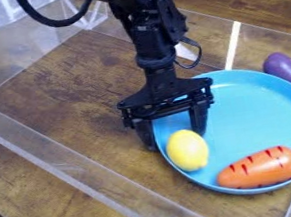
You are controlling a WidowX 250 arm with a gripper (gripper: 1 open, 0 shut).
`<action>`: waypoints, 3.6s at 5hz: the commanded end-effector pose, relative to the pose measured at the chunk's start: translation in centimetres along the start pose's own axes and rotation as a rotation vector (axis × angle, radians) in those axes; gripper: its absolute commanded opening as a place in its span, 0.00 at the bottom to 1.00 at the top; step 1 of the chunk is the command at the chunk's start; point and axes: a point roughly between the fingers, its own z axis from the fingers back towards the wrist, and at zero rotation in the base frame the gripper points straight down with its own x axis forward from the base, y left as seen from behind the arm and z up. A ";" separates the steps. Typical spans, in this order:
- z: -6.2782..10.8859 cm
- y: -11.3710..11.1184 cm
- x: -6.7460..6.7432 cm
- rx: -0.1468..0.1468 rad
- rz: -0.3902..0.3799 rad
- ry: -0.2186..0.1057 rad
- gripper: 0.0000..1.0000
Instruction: Remove the lemon from the blue tray and put it on the table
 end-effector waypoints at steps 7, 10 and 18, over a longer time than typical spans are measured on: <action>-1.0 -0.9 0.4 0.056 0.013 0.022 1.00; -0.9 -1.1 0.5 0.077 0.020 0.027 1.00; -0.8 -1.8 0.6 0.117 0.082 0.046 1.00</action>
